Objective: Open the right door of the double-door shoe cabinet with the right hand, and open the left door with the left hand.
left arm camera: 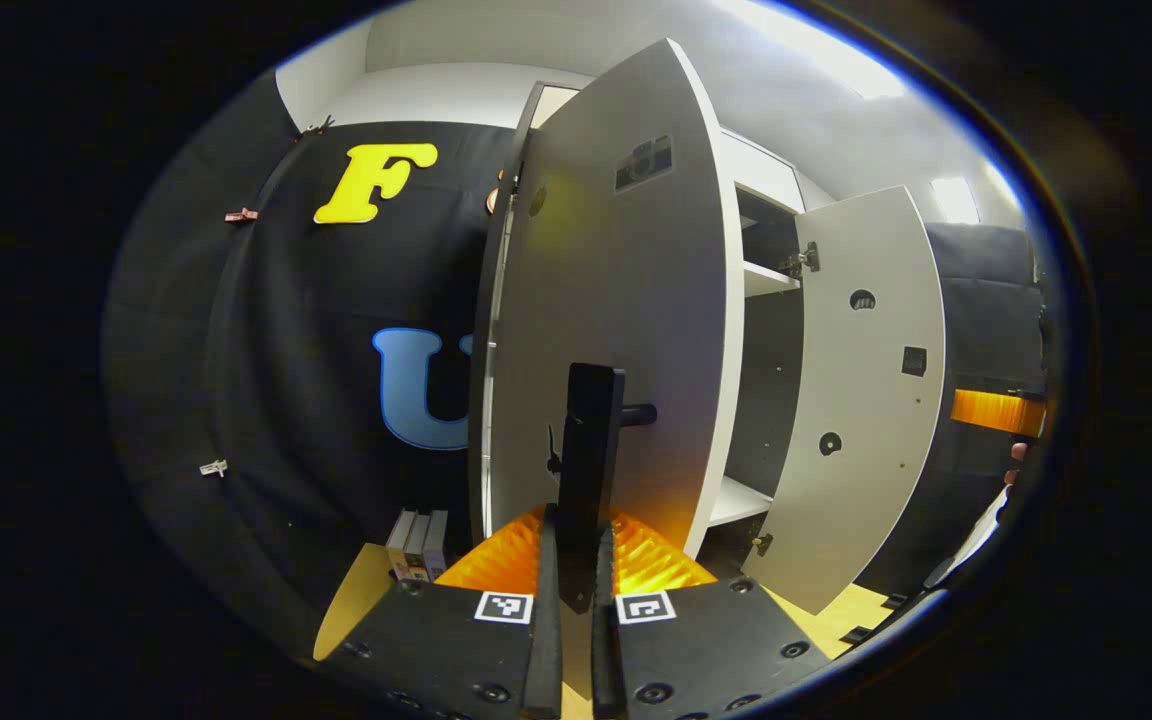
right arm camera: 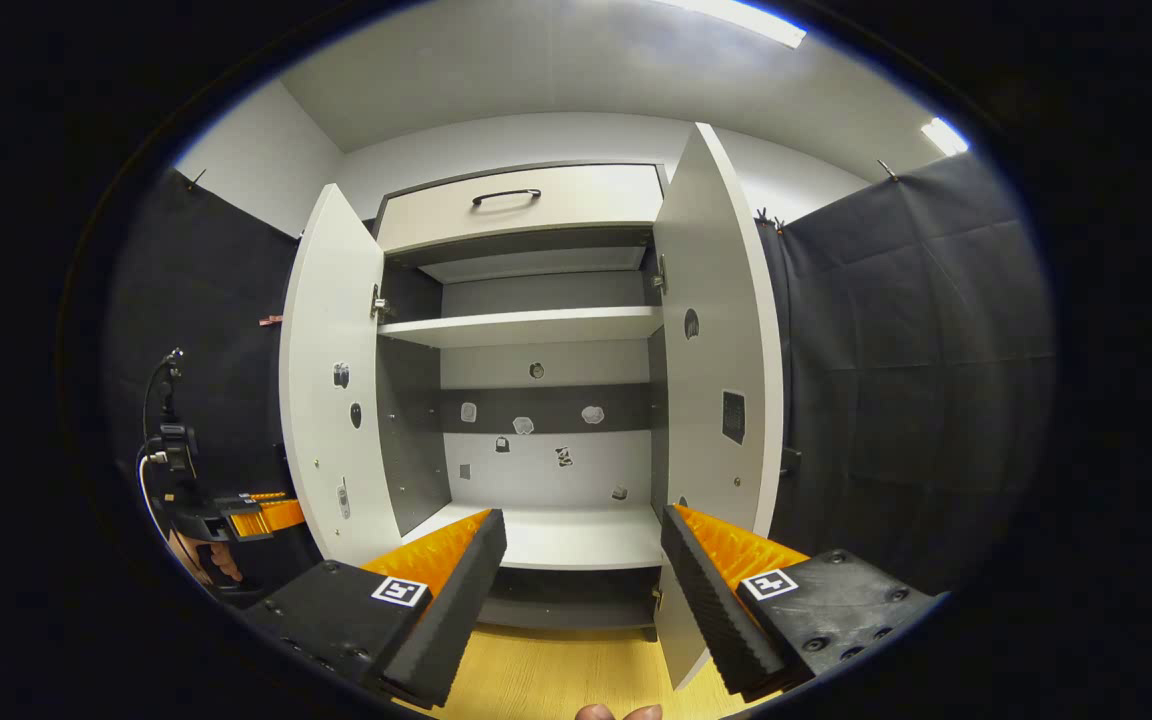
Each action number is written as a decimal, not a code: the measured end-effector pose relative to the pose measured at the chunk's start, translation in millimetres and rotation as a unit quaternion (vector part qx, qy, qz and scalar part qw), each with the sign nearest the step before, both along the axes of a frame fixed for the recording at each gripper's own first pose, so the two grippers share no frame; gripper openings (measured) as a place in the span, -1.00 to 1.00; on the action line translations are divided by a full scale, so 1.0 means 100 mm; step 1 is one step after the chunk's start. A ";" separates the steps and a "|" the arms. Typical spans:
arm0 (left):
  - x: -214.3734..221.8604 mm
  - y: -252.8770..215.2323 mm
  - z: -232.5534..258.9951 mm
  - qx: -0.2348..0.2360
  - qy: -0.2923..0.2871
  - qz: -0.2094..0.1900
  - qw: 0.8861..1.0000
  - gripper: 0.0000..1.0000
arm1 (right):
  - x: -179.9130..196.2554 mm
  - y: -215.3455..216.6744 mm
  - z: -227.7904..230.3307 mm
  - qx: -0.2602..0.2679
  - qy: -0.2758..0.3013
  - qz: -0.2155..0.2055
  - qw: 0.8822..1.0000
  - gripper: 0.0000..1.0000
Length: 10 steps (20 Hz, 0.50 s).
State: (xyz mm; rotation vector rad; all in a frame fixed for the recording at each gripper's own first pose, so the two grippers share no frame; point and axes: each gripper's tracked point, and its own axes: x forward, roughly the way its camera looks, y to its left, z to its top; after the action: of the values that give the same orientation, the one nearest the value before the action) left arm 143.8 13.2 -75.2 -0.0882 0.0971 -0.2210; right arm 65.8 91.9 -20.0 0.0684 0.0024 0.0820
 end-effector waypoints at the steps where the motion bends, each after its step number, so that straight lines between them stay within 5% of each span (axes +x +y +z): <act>1: 0.00 0.03 0.01 0.003 -0.002 0.003 1.000 -0.67 | 0.01 0.01 0.00 0.001 0.001 0.001 1.000 0.96; 6: 0.03 0.27 0.02 0.014 -0.007 0.031 0.999 -0.70 | 0.02 0.05 -0.04 -0.001 0.004 0.006 1.000 0.96; 9: 0.09 0.58 0.01 0.015 -0.007 0.093 0.996 -0.65 | 0.02 0.09 -0.07 -0.001 0.008 0.012 1.000 0.96; 10: 0.11 0.54 0.00 0.004 -0.005 0.079 0.997 -0.82 | 0.03 0.08 -0.07 -0.001 0.009 0.013 1.000 0.96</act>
State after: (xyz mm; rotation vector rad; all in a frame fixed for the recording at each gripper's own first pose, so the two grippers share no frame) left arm 154.4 67.6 -74.8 -0.0858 0.0803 -0.0631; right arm 68.6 100.4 -27.3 0.0676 0.0218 0.1084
